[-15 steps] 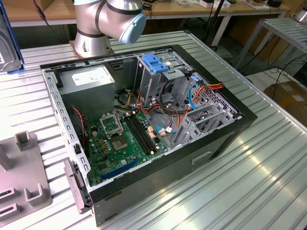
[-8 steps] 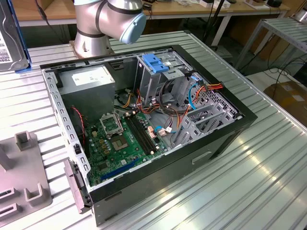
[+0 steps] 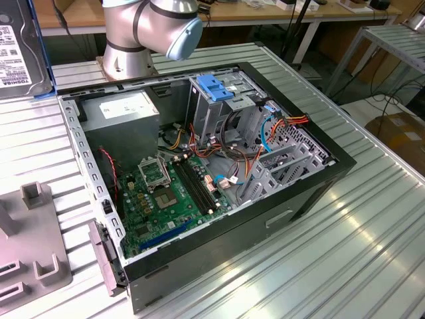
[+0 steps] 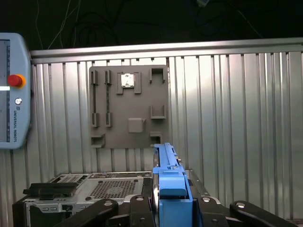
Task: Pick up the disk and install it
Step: 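Pick up the disk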
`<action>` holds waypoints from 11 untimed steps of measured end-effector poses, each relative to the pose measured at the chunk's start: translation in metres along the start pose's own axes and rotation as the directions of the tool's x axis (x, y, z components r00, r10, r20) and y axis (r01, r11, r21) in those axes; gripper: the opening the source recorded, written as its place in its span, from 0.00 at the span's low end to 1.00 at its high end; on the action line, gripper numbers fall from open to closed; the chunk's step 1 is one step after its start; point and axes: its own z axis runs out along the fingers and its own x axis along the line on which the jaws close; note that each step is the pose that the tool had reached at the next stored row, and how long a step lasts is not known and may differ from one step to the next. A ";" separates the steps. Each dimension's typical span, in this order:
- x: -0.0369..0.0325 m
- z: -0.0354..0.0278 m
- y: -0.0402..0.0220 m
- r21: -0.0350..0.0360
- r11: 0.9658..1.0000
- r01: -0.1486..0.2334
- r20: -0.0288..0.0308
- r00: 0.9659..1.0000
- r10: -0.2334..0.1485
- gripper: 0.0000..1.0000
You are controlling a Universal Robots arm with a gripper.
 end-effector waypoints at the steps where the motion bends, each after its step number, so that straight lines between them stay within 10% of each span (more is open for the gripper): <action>1: -0.0001 0.0000 -0.0025 0.000 1.000 0.000 0.000 1.000 0.000 0.37; 11: -0.0018 0.0001 -0.0372 0.000 1.000 0.000 0.000 1.000 0.000 0.37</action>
